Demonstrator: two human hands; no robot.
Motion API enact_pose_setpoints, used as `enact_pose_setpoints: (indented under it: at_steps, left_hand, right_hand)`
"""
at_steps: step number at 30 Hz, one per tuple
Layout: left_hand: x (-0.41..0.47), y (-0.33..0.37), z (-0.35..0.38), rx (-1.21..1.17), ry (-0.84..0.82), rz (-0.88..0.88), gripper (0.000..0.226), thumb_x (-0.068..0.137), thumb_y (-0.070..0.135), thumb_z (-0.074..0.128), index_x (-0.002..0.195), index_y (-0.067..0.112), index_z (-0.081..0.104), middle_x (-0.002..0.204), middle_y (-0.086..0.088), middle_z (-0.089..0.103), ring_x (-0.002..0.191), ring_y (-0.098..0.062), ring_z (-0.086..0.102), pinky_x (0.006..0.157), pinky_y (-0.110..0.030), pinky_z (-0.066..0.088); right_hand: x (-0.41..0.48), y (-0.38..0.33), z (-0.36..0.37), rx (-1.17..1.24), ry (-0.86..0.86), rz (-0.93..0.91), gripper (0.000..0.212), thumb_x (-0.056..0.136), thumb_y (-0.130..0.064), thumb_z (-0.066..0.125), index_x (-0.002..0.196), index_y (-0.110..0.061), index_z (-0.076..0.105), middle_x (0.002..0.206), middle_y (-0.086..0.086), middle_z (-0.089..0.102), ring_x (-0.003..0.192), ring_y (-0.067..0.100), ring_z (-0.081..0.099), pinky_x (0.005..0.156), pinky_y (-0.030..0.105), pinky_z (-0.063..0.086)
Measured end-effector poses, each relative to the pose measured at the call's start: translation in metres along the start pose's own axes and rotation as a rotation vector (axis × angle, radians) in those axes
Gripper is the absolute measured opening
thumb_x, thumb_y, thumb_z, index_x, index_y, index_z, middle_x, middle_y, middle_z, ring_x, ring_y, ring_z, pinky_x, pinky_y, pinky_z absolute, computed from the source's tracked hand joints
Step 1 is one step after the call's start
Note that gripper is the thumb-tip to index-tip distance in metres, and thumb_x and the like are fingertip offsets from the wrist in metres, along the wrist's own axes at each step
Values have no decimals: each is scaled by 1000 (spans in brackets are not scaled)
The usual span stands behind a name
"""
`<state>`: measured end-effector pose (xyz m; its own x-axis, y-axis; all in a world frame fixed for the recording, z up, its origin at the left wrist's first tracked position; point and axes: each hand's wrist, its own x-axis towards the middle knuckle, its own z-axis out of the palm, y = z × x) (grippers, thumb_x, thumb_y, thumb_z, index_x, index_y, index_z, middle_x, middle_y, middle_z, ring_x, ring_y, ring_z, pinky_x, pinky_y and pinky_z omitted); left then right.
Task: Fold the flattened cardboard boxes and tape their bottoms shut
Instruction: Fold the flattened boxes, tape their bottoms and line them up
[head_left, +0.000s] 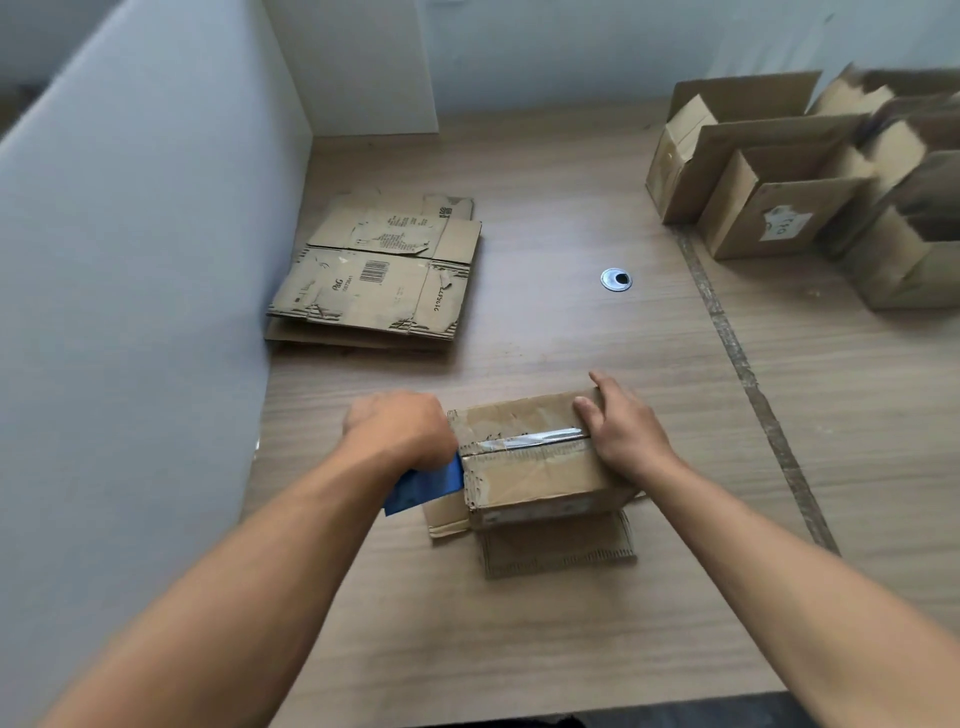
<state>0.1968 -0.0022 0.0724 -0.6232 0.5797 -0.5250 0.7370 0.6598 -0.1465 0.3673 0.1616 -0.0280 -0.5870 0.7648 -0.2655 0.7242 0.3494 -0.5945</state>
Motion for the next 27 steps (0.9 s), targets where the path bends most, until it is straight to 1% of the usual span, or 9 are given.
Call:
enact_pose_setpoints:
  at_steps: [5, 10, 12, 14, 16, 18, 22, 24, 27]
  left_hand:
    - [-13, 18, 35, -5, -30, -2, 32, 88, 28, 53, 117, 21, 65, 124, -1, 66, 114, -25, 62, 78, -30, 43]
    - [-17, -22, 71, -294, 93, -104, 33, 92, 41, 46, 125, 39, 50, 118, -1, 66, 105, -29, 61, 74, -35, 42]
    - [-18, -40, 73, -382, 227, -149, 45, 96, 47, 45, 140, 46, 36, 116, -7, 67, 102, -33, 62, 77, -37, 46]
    - [-19, -43, 68, -488, 351, -173, 55, 98, 49, 46, 149, 47, 24, 112, -12, 67, 99, -35, 63, 79, -39, 49]
    - [-19, -35, 60, -581, 460, -125, 62, 99, 44, 49, 152, 46, 18, 112, -12, 66, 99, -36, 61, 79, -41, 50]
    - [-18, -23, 54, -610, 546, 0, 67, 98, 37, 53, 154, 44, 16, 115, -10, 63, 102, -35, 60, 78, -41, 49]
    - [-20, 9, 56, -384, 610, 312, 75, 91, 37, 62, 149, 49, 17, 99, -7, 60, 84, -32, 62, 64, -41, 49]
    - [-24, 21, 65, -185, 661, 400, 81, 78, 35, 78, 144, 45, 32, 75, -5, 52, 59, -28, 54, 45, -36, 38]
    - [-19, 25, 69, -69, 766, 421, 82, 62, 31, 90, 136, 35, 54, 62, 0, 32, 46, -21, 35, 43, -30, 21]
  right_hand:
    - [-11, -3, 8, -48, 150, -134, 48, 102, -35, 48, 148, -24, 42, 154, 14, 30, 139, 35, 27, 112, 46, 30]
    - [-20, -3, -3, 172, 398, -99, 52, 95, -42, 41, 133, -12, 59, 134, 18, 48, 124, 38, 43, 107, 38, 29]
    - [-28, -1, -11, 163, 307, 13, 58, 95, -48, 50, 144, -17, 47, 137, 17, 45, 129, 39, 41, 108, 41, 32]
    - [-37, -3, -15, 23, 130, 129, 86, 86, -65, 58, 155, -30, 22, 144, 14, 38, 134, 38, 37, 108, 48, 36]
    - [-43, -12, -8, -86, 30, 160, 105, 74, -83, 54, 155, -41, 2, 146, 11, 36, 135, 35, 35, 106, 52, 38]
    - [-41, -22, 3, -101, 4, 182, 114, 66, -91, 51, 154, -44, -5, 147, 9, 36, 137, 32, 34, 105, 52, 38]
    - [-37, -18, 11, -13, 87, 294, 118, 64, -85, 62, 156, -30, 12, 147, 8, 37, 136, 30, 38, 103, 46, 41]
    - [-36, -13, 11, 43, 125, 284, 105, 67, -76, 69, 150, -27, 28, 143, 7, 42, 133, 30, 42, 99, 45, 44]
    - [-32, -9, 11, 99, 156, 254, 84, 73, -64, 74, 140, -25, 43, 135, 8, 49, 126, 32, 49, 94, 43, 47]
